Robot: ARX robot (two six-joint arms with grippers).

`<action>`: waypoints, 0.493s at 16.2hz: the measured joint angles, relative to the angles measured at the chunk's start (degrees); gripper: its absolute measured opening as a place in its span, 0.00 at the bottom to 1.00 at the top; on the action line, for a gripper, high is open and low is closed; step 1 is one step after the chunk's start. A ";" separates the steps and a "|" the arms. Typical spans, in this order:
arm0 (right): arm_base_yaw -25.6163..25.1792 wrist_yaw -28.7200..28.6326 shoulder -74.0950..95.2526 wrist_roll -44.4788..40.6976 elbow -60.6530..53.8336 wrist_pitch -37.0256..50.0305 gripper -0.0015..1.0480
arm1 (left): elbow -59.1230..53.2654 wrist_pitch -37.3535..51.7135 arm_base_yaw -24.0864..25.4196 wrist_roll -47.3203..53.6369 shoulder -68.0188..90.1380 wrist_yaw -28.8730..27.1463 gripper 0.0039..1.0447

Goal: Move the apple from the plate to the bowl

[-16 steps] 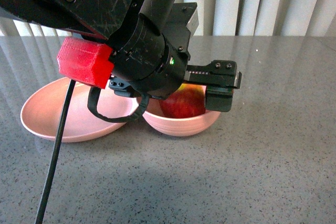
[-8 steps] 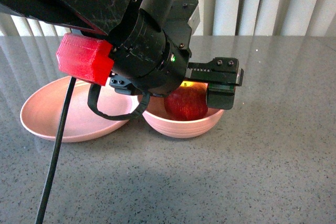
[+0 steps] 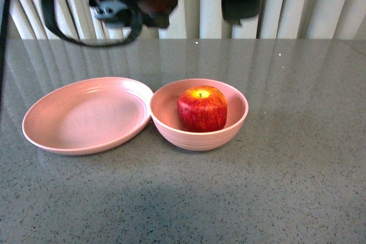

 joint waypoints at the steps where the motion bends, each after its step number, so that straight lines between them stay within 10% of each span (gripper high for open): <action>1: 0.00 0.00 0.00 0.00 0.00 -0.02 0.94 | -0.42 0.87 0.35 0.02 -1.53 -0.07 0.94; 5: 0.00 0.00 0.00 0.00 0.00 -0.02 0.94 | -6.62 7.54 3.30 1.09 -12.59 -3.89 0.94; 6: 0.00 0.02 0.00 0.00 0.00 -0.02 0.94 | -14.53 9.07 10.54 1.51 -24.52 -5.81 0.94; 8: -0.02 0.00 0.00 0.00 0.00 -0.02 0.94 | -26.82 22.12 13.46 7.48 -32.44 -12.70 0.67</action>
